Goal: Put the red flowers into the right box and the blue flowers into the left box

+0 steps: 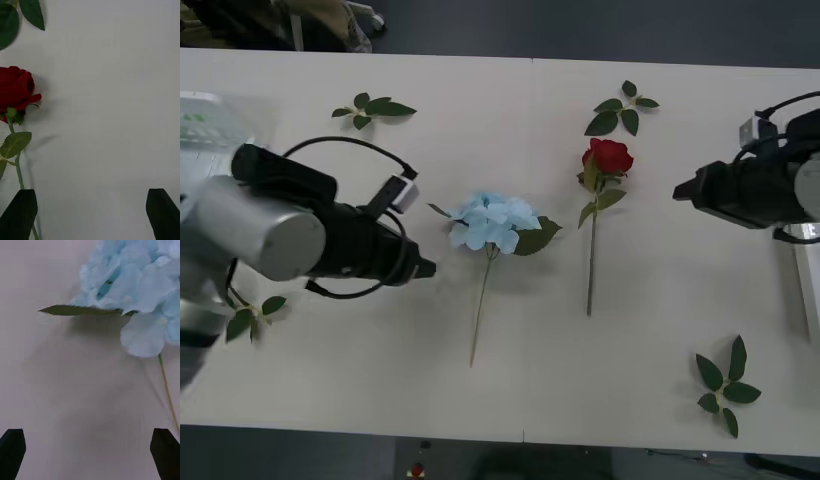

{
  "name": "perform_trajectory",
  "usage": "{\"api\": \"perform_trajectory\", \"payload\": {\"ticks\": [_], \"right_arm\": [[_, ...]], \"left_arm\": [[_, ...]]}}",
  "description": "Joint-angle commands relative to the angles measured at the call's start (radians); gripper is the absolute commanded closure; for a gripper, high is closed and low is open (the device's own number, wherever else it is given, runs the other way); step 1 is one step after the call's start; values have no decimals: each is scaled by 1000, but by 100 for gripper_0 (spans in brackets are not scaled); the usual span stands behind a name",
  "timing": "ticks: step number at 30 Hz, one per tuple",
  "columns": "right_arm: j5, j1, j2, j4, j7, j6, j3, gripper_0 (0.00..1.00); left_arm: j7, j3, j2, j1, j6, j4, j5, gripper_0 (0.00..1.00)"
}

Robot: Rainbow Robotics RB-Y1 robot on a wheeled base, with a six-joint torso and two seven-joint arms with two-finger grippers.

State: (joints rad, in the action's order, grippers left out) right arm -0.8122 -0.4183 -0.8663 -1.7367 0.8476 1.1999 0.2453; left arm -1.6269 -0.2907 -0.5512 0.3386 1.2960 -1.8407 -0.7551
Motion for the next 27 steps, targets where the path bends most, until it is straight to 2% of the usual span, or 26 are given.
{"api": "perform_trajectory", "payload": {"ticks": [1,4,5,9,13,18,19,20,21,22,23,24,27], "right_arm": [[84,-114,87,29,-45,-25,101,14],[117,-158,132,83,-53,-45,143,15],[150,-208,174,154,-53,-68,186,15],[182,-312,268,333,-48,-131,255,14],[185,-398,340,502,-41,-197,313,15],[173,-479,409,674,-27,-260,367,14],[163,-494,420,701,-21,-273,379,15],[156,-502,425,720,-18,-284,388,14],[146,-511,434,738,-12,-290,400,15],[145,-514,437,746,-10,-290,405,15],[146,-519,444,760,-5,-290,407,15],[146,-521,451,767,-4,-290,407,15],[156,-521,461,801,8,-304,407,15]], "left_arm": [[58,-16,74,37,-54,24,91,3],[59,-33,108,56,-103,67,123,3],[59,-62,128,94,-166,130,126,3],[59,-125,160,180,-297,287,109,3],[61,-203,175,246,-445,432,86,3],[65,-281,189,306,-555,563,69,4],[68,-286,192,307,-567,575,69,12],[68,-286,195,307,-569,580,69,28],[68,-286,195,307,-569,581,74,56],[68,-286,195,307,-569,581,76,68],[68,-288,195,307,-569,581,74,86],[68,-292,194,307,-569,584,72,97],[70,-312,191,307,-569,587,79,100]]}}
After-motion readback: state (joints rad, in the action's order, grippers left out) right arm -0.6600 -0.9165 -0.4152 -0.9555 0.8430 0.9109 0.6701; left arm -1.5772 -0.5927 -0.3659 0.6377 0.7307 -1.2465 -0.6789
